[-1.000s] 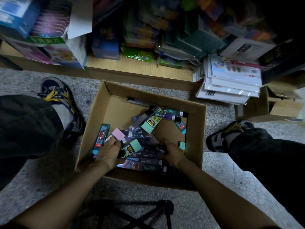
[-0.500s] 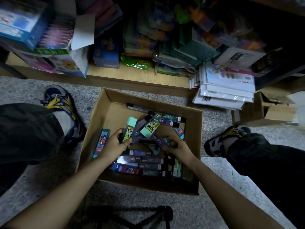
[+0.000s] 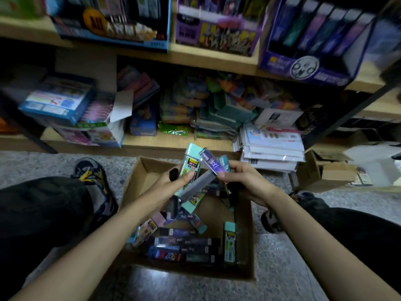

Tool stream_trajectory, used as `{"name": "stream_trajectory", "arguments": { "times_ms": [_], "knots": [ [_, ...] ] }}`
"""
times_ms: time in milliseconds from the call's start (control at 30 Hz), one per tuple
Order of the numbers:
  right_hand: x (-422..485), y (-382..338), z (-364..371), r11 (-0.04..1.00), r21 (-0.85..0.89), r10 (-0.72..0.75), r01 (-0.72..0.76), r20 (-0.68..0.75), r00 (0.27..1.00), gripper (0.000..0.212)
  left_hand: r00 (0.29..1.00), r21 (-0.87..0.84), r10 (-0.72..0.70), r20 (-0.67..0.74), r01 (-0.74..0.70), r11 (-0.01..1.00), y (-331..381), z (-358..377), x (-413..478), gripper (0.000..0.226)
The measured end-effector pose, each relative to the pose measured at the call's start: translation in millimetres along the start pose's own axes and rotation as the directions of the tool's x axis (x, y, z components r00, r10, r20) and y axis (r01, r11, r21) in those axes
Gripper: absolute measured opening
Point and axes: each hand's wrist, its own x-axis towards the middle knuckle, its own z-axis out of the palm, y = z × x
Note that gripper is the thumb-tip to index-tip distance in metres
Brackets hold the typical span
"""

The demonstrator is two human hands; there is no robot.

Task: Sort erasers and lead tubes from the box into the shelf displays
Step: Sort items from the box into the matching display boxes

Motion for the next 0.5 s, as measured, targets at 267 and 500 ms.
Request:
{"name": "stream_trajectory", "arguments": {
  "times_ms": [267, 500],
  "knots": [
    [-21, -42, 39, 0.928, 0.301, -0.187, 0.219, -0.134, 0.973, 0.014, 0.995, -0.272, 0.088, 0.040, -0.074, 0.959, 70, 38, -29, 0.034],
    [-40, -73, 55, 0.939, 0.111, -0.292, 0.326, -0.242, 0.925, 0.032, 0.983, -0.435, 0.099, -0.155, -0.158, 0.886, 112, 52, -46, 0.026]
  ]
}}
